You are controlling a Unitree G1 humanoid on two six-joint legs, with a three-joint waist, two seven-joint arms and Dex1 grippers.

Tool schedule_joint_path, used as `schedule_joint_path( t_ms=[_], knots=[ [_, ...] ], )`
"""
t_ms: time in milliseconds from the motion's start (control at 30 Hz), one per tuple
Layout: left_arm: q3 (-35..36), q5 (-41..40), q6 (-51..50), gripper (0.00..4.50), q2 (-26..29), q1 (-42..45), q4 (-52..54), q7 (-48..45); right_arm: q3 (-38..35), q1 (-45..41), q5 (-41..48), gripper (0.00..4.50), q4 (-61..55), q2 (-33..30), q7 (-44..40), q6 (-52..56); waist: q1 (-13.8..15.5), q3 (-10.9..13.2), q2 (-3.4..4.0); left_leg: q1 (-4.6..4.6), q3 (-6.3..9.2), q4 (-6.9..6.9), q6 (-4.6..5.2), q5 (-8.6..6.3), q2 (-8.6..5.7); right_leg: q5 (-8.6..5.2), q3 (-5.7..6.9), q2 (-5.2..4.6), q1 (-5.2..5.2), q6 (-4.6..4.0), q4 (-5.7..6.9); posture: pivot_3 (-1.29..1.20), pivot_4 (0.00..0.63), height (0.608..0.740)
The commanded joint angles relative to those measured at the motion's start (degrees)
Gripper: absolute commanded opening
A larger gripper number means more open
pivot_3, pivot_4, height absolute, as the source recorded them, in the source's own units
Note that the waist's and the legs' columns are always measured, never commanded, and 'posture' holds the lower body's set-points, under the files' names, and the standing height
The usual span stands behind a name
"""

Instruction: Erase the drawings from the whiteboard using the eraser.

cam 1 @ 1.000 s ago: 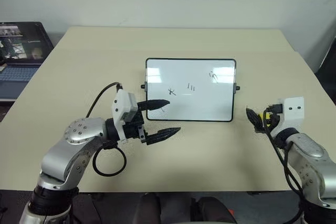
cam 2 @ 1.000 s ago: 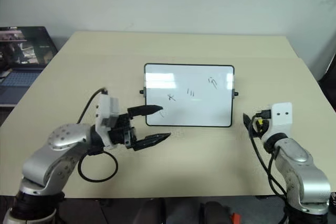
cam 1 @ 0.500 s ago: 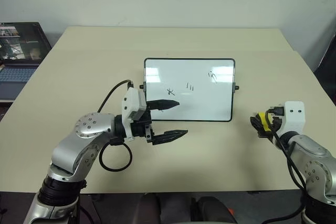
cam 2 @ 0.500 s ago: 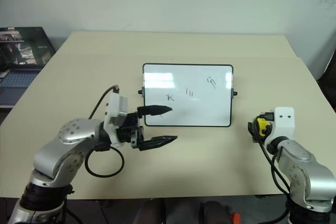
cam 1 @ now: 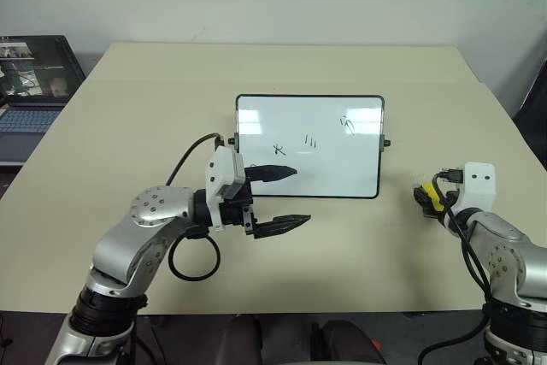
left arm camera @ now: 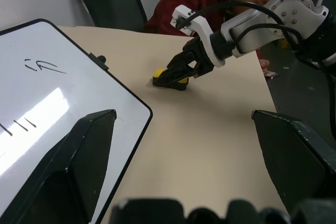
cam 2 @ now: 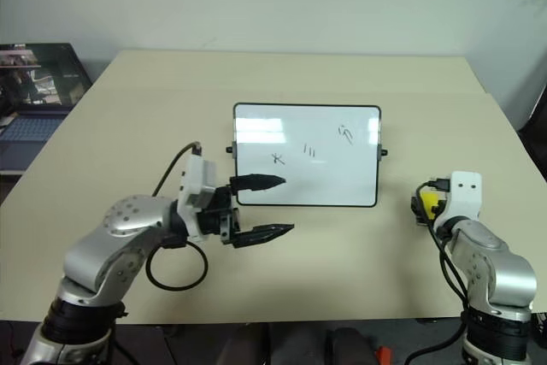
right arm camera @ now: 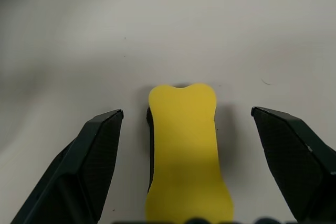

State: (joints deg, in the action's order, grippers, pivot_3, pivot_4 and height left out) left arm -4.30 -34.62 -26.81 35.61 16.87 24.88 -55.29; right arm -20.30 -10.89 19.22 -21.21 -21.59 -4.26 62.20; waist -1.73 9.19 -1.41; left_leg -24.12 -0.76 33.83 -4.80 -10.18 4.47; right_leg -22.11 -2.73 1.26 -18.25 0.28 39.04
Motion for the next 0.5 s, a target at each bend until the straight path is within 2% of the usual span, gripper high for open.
schedule_joint_path(
  t_ms=[33, 367, 500],
  knots=[
    [0.9, 0.29, 1.19, 4.5, -0.28, 0.04, 1.33, 0.47, -0.84, -1.04, -0.4, 4.27, 0.15, -0.95, -0.68, -2.04, 0.01, 0.0, 0.0, 0.0, 0.0, 0.0, 0.0, 0.0, 0.0, 0.0, -0.01, 0.0, 0.0, 0.0, 0.0, 0.0, 0.15, 0.74],
    [1.06, 0.48, 1.22, 4.5, -0.52, -0.38, 1.76, 1.46, -0.64, -1.5, -0.76, 4.27, 2.76, -1.25, -1.28, -3.91, 0.01, 0.0, 0.0, 0.0, 0.0, 0.0, 0.0, 0.0, 0.0, 0.0, 0.0, 0.0, 0.0, 0.0, 0.0, 0.0, 0.15, 0.74],
    [1.19, 0.54, 1.18, 4.5, -0.59, -0.6, 2.01, 1.69, -0.33, -1.56, -0.87, 3.41, 3.81, -1.7, -1.7, -4.31, 0.02, 0.01, 0.01, 0.0, -0.01, 0.0, 0.0, 0.0, 0.0, 0.0, -0.01, 0.0, 0.0, 0.0, 0.0, 0.0, 0.15, 0.74]
  ],
)
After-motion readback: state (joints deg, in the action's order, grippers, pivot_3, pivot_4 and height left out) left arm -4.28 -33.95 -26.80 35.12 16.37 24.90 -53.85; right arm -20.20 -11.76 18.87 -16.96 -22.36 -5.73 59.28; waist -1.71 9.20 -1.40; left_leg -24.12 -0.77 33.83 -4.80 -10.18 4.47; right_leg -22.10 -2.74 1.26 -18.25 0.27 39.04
